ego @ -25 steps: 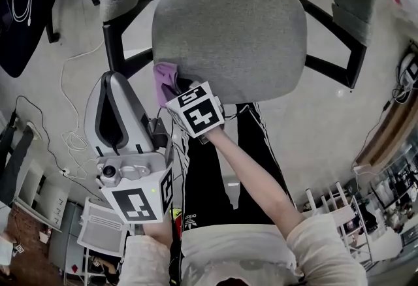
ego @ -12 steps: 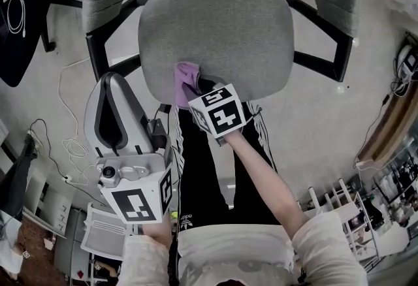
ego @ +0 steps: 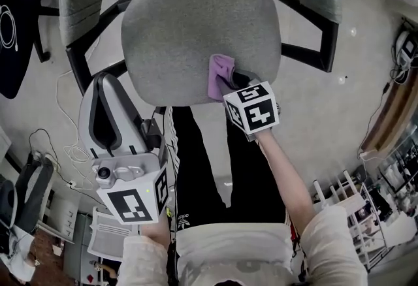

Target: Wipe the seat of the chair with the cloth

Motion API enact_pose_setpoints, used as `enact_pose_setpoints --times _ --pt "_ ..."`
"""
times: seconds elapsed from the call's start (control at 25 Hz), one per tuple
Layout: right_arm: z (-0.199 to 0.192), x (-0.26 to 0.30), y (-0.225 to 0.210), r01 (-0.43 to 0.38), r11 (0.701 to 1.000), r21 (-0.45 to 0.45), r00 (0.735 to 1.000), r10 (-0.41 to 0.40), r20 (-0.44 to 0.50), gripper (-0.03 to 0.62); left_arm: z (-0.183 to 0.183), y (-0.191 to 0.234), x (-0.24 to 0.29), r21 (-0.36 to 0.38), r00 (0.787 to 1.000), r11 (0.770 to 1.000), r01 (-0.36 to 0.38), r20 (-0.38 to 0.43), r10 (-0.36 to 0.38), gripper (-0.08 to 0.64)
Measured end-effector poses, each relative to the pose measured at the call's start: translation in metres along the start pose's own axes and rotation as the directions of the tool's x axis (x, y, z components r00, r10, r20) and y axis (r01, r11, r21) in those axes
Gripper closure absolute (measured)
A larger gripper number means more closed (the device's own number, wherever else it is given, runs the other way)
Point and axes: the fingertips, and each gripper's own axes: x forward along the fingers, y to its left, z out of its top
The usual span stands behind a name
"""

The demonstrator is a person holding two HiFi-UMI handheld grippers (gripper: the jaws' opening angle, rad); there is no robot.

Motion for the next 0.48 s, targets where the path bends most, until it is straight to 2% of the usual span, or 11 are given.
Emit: enact_pose_setpoints --times 0.16,0.48 --pt "-0.01 -0.022 -0.046 0.07 0.997 0.045 0.998 -0.07 -0.001 0.5 0.0 -0.008 0.003 0.003 1.0 1.0 0.008 0.0 -0.008 0.548" --pt "-0.025 -0.049 -0.1 0.203 0.979 0.007 0.979 -0.202 -0.026 0.5 0.008 -0.024 0.008 0.018 1.0 1.0 0.02 0.006 -0.02 0.548"
